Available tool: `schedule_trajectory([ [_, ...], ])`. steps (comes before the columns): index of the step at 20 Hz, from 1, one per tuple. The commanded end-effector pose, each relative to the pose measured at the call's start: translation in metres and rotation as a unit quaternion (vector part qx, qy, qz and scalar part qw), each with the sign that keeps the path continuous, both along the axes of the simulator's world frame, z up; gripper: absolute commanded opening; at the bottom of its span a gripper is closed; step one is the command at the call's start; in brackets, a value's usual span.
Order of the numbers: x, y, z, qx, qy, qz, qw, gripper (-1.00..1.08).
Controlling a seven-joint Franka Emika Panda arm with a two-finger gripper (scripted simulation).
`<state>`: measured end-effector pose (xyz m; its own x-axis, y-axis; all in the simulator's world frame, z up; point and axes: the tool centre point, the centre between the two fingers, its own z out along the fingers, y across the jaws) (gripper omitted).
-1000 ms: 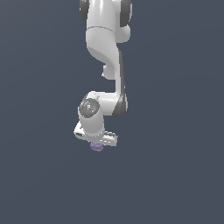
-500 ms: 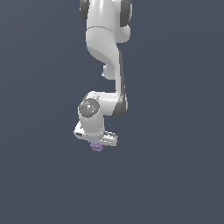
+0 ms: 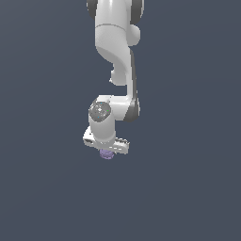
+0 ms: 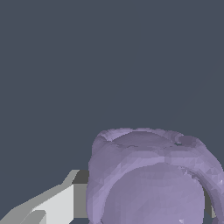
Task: Pick up the object and move it to a goal position.
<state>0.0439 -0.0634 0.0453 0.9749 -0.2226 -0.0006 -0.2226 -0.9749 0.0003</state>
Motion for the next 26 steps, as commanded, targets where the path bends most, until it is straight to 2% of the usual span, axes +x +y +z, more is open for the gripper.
schedule_trajectory([
  [1,-0.007,0.007,0.004,0.000,0.000,0.000,1.0000,-1.00],
  [6,-0.028,0.026,0.013,0.000,0.000,0.000,1.0000,-1.00],
  [19,-0.101,0.096,0.047,0.000,0.000,0.001,1.0000,-1.00],
  [26,-0.126,0.122,0.060,0.000,0.000,0.001,1.0000,-1.00],
])
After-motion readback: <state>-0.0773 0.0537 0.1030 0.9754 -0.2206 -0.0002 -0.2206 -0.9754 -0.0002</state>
